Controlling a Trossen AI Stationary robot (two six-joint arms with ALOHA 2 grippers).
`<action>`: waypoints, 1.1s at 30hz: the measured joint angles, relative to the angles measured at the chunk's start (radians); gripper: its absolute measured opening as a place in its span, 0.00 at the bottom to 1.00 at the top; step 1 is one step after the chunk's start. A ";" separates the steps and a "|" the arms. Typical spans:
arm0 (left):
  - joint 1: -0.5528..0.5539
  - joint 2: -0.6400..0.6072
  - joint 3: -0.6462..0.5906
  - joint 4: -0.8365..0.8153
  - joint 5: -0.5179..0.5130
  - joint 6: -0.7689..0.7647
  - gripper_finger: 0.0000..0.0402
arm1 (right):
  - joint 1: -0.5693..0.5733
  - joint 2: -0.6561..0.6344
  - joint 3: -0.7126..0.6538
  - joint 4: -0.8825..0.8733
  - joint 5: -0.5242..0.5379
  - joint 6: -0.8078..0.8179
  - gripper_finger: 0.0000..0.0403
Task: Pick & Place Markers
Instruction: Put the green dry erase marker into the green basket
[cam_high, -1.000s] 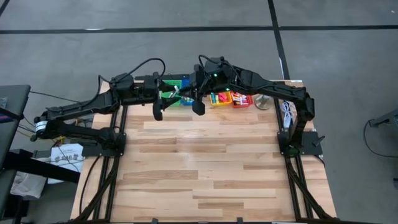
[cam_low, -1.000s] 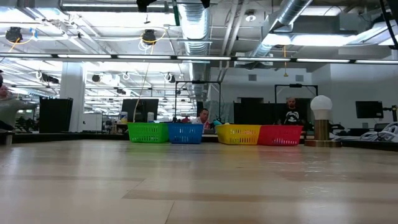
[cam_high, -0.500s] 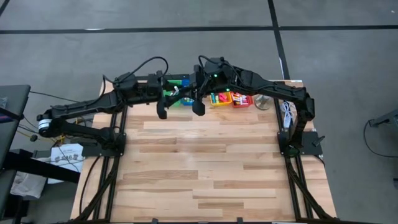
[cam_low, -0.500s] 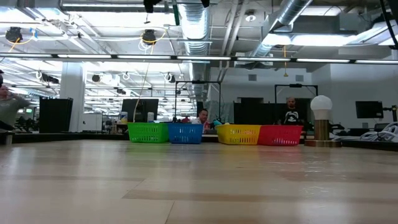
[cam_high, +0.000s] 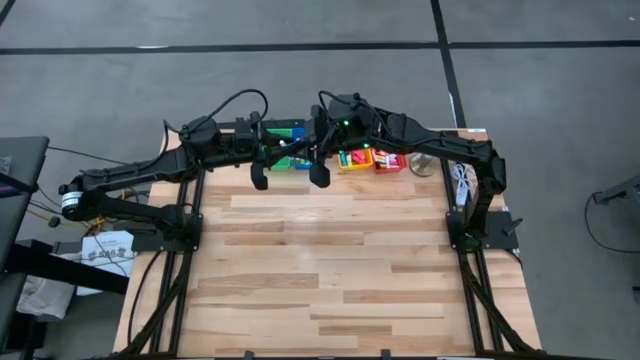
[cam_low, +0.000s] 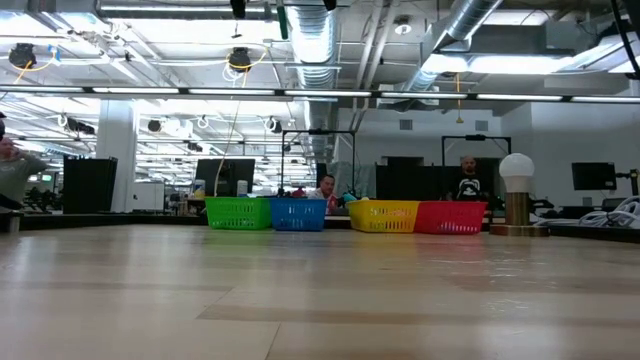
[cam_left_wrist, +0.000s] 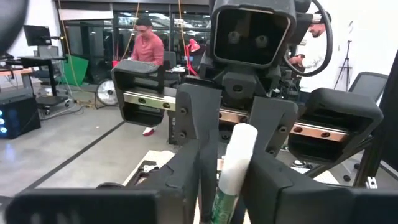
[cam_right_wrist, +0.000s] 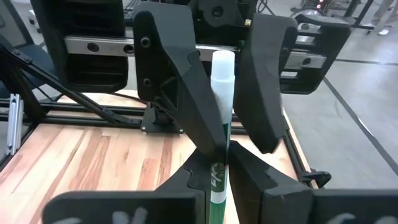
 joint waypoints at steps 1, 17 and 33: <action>0.000 0.000 0.000 0.000 0.001 0.002 0.23 | 0.000 0.000 0.000 0.000 0.001 0.000 0.08; 0.003 0.000 0.000 0.000 -0.037 0.069 0.12 | -0.001 0.000 0.000 -0.003 0.008 -0.018 0.18; 0.098 -0.013 0.000 -0.009 -0.033 0.094 0.07 | -0.027 -0.001 0.000 -0.060 0.060 -0.019 0.60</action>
